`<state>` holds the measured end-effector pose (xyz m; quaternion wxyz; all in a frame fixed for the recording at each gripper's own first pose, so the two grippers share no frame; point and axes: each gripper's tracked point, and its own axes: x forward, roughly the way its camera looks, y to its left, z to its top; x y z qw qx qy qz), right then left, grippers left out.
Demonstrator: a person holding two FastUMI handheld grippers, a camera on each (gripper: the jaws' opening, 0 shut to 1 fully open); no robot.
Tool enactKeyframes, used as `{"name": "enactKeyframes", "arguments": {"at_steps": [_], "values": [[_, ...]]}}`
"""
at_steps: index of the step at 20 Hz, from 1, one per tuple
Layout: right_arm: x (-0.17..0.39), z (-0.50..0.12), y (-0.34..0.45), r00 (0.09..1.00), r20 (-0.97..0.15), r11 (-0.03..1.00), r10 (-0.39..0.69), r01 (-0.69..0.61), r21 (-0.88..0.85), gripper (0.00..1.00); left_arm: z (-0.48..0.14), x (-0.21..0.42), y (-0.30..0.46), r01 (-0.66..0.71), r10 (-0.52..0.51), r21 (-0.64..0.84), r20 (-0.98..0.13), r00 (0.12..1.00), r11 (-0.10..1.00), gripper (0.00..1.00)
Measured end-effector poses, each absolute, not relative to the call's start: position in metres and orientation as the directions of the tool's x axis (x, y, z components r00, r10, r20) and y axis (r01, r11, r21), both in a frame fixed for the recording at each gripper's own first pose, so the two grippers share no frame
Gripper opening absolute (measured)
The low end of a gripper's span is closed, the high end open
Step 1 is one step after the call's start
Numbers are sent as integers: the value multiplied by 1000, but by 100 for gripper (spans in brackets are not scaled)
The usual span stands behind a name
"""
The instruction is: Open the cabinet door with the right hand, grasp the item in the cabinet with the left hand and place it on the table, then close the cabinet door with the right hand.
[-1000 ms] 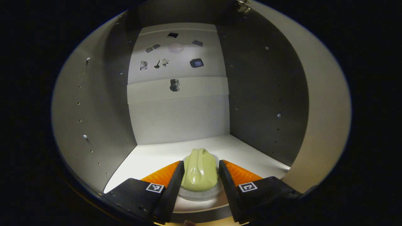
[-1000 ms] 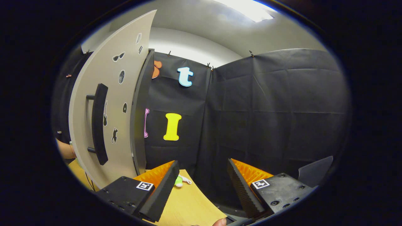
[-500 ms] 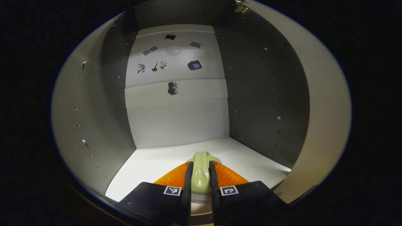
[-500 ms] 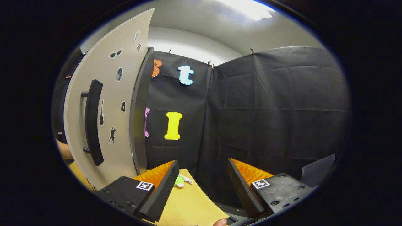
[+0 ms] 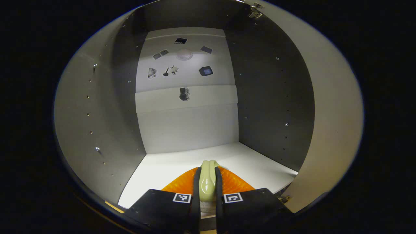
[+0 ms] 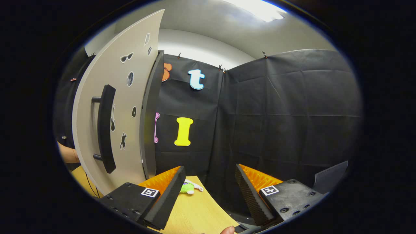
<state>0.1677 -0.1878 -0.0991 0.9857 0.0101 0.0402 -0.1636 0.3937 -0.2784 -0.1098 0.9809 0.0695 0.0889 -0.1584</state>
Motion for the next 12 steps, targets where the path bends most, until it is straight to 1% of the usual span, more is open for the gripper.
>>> {"name": "enactKeyframes", "arguments": {"at_steps": [1, 7, 12], "values": [[166, -99, -187, 945, -84, 948, -317, 318, 5, 97, -107, 392, -277, 319, -296, 106, -187, 937, 942, 20], [165, -98, -184, 946, -84, 949, -313, 315, 10, 97, -86, 372, -267, 313, -296, 100, -153, 943, 944, 19], [167, -94, -176, 949, -74, 951, -305, 307, 18, 97, -69, 322, -238, 303, -294, 59, -128, 947, 951, 19]]}}
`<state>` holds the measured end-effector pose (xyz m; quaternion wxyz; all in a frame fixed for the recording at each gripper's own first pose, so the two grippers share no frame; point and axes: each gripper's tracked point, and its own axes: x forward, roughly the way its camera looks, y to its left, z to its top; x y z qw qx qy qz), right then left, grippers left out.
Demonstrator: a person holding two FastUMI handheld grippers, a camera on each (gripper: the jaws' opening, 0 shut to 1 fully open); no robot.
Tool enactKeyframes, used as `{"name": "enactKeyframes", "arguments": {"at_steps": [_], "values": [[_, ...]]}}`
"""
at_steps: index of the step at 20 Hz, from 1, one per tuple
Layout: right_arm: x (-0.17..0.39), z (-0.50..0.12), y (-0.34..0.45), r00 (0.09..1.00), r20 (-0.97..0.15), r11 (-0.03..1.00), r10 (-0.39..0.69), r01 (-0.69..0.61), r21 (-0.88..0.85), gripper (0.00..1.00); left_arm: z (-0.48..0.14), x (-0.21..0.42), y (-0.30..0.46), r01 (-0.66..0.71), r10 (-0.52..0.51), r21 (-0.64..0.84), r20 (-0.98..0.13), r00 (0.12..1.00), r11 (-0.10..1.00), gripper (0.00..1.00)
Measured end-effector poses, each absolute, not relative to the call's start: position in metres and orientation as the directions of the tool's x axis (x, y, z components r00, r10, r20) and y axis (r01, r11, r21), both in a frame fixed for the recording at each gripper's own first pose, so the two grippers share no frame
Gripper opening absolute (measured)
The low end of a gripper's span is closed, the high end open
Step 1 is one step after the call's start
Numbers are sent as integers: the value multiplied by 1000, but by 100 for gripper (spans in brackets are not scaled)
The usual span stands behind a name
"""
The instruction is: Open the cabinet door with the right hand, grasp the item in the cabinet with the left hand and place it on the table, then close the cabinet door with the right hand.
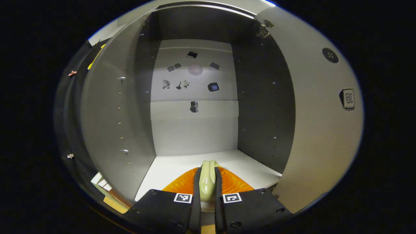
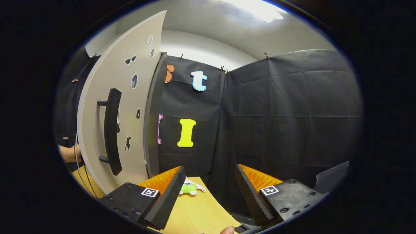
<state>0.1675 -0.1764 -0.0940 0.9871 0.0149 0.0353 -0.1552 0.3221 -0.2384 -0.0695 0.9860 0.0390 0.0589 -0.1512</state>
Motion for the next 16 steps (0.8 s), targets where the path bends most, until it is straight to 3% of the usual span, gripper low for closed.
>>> {"name": "enactKeyframes", "arguments": {"at_steps": [4, 7, 8, 11, 12, 16], "values": [[171, -89, -169, 952, -62, 953, -301, 302, 21, 94, -74, 263, -213, 305, -295, 72, -125, 947, 950, 20], [171, -85, -167, 950, -57, 951, -305, 308, 31, 97, -97, 216, -198, 310, -297, 57, -167, 940, 949, 19], [171, -85, -166, 950, -56, 950, -308, 310, 36, 94, -106, 202, -193, 310, -295, 57, -182, 938, 949, 19], [170, -84, -162, 949, -58, 950, -308, 311, 34, 94, -147, 159, -186, 327, -308, 40, -248, 918, 944, 19], [170, -85, -161, 950, -58, 951, -307, 309, 30, 100, -162, 146, -183, 321, -302, 26, -273, 913, 947, 20], [170, -80, -155, 952, -58, 952, -302, 304, 28, 94, -229, 94, -180, 325, -318, -42, -358, 878, 945, 22]]}}
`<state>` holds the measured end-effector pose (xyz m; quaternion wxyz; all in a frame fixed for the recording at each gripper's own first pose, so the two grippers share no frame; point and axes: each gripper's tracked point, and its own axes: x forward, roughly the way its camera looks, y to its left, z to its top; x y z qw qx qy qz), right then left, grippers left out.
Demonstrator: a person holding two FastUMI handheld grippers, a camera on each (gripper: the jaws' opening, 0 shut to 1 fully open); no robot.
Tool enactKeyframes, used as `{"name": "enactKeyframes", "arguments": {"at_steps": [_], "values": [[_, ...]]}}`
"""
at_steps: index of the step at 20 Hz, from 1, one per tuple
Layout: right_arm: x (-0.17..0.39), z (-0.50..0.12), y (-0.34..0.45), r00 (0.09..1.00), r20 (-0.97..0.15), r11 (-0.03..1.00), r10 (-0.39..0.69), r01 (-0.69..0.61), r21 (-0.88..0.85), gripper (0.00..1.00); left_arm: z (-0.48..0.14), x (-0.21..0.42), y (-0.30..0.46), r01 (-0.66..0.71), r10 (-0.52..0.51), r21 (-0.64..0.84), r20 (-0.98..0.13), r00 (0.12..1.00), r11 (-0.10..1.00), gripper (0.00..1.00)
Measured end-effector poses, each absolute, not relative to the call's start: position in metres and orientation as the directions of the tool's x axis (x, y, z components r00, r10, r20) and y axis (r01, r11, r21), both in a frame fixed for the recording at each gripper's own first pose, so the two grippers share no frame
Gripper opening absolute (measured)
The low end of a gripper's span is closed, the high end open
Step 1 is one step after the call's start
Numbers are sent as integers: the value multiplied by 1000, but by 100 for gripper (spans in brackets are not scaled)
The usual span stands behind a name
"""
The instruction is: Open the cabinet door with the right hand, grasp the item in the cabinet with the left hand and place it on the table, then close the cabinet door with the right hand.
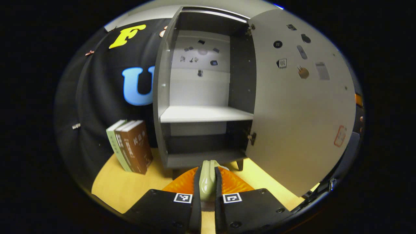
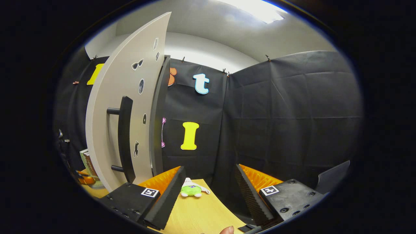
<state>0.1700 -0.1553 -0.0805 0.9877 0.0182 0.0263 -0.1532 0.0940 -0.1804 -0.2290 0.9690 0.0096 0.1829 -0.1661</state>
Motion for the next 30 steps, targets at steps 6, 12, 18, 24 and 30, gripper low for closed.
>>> {"name": "enactKeyframes", "arguments": {"at_steps": [6, 12, 18, 24, 30], "values": [[163, -82, -152, 952, -78, 954, -296, 298, 16, 94, -331, 49, -184, 338, -323, -62, -491, 809, 939, 22], [157, -82, -143, 954, -94, 959, -284, 285, -5, 94, -399, 49, -173, 260, -236, -47, -592, 770, 964, 20], [158, -80, -136, 956, -96, 961, -277, 277, -13, 94, -417, 53, -174, 256, -224, -35, -609, 761, 966, 20], [159, -81, -137, 954, -95, 959, -284, 284, -12, 94, -436, 36, -176, 274, -224, -30, -662, 715, 961, 30], [159, -77, -136, 954, -81, 957, -289, 288, -14, 97, -436, 30, -171, 290, -230, -27, -680, 696, 957, 59]]}}
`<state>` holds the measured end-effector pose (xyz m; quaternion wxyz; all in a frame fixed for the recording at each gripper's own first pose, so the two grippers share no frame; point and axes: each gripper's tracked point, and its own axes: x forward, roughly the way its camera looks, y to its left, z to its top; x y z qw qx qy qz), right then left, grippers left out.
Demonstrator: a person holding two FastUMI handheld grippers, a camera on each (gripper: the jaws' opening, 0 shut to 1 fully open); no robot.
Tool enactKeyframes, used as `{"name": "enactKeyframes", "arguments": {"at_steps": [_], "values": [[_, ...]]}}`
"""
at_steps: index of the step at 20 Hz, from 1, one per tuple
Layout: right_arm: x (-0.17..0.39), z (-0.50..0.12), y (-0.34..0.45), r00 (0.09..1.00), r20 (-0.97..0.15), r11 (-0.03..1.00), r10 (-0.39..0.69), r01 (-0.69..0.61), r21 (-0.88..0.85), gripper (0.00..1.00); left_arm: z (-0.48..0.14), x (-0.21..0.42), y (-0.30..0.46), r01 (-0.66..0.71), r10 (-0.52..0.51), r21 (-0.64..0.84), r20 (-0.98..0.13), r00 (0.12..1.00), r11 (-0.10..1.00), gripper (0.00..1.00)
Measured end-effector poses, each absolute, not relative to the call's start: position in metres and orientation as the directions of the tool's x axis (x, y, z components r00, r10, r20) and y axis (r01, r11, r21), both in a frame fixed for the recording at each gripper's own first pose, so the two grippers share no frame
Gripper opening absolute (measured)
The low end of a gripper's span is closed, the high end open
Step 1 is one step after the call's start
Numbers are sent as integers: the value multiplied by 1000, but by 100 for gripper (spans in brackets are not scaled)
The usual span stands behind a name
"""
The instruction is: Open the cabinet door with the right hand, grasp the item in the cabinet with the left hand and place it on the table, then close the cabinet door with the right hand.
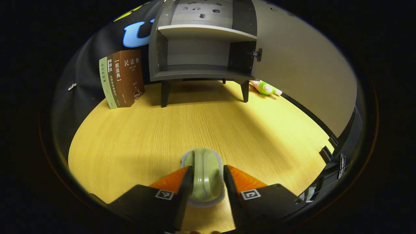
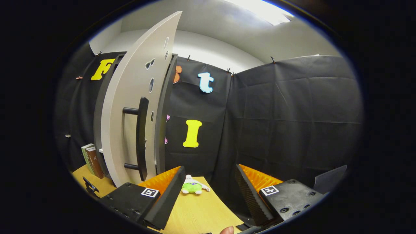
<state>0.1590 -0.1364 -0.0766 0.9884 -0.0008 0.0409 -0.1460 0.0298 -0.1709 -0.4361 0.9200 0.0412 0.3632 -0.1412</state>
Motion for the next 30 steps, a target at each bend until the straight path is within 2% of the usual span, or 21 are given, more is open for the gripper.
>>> {"name": "enactKeyframes", "arguments": {"at_steps": [1, 2, 6, 9, 10, 12, 14, 15, 19, 20, 22, 28, 29, 30], "values": [[159, -78, -136, 954, -84, 957, -289, 289, -11, 97, -435, 29, -167, 291, -219, -8, -679, 701, 957, 73], [158, -79, -137, 953, -86, 957, -290, 290, -9, 94, -434, 28, -164, 295, -213, 5, -679, 702, 956, 78], [157, -76, -135, 956, -78, 959, -284, 285, 4, 97, -416, 26, -157, 312, -222, 22, -655, 722, 950, 93], [160, -75, -129, 961, -85, 964, -263, 266, 20, 94, -379, 26, -160, 327, -258, 8, -599, 758, 945, 94], [161, -76, -127, 963, -87, 966, -256, 259, 26, 97, -363, 28, -159, 325, -266, 0, -573, 775, 946, 94], [162, -74, -122, 966, -87, 968, -243, 247, 35, 97, -330, 32, -162, 324, -295, -38, -524, 799, 945, 94], [164, -70, -117, 970, -81, 971, -230, 234, 44, 94, -294, 36, -157, 296, -289, -62, -478, 829, 953, 94], [165, -68, -116, 971, -77, 972, -228, 232, 46, 97, -277, 39, -155, 281, -283, -74, -454, 845, 957, 94], [170, -62, -115, 971, -64, 970, -231, 234, 58, 94, -187, 49, -139, 258, -271, -85, -317, 909, 962, 93], [172, -62, -115, 971, -64, 970, -231, 235, 61, 97, -163, 51, -133, 257, -267, -72, -273, 924, 964, 93], [177, -62, -116, 970, -68, 968, -235, 240, 73, 97, -121, 53, -117, 247, -250, -41, -201, 947, 968, 93], [185, -66, -117, 970, -93, 961, -225, 236, 146, 97, -47, 49, -60, 164, -170, -54, -125, 977, 985, 93], [186, -65, -116, 971, -92, 961, -219, 231, 153, 94, -38, 47, -49, 145, -149, -42, -114, 982, 989, 93], [187, -64, -115, 972, -89, 961, -217, 229, 156, 97, -29, 47, -39, 128, -131, -30, -104, 986, 991, 92]]}}
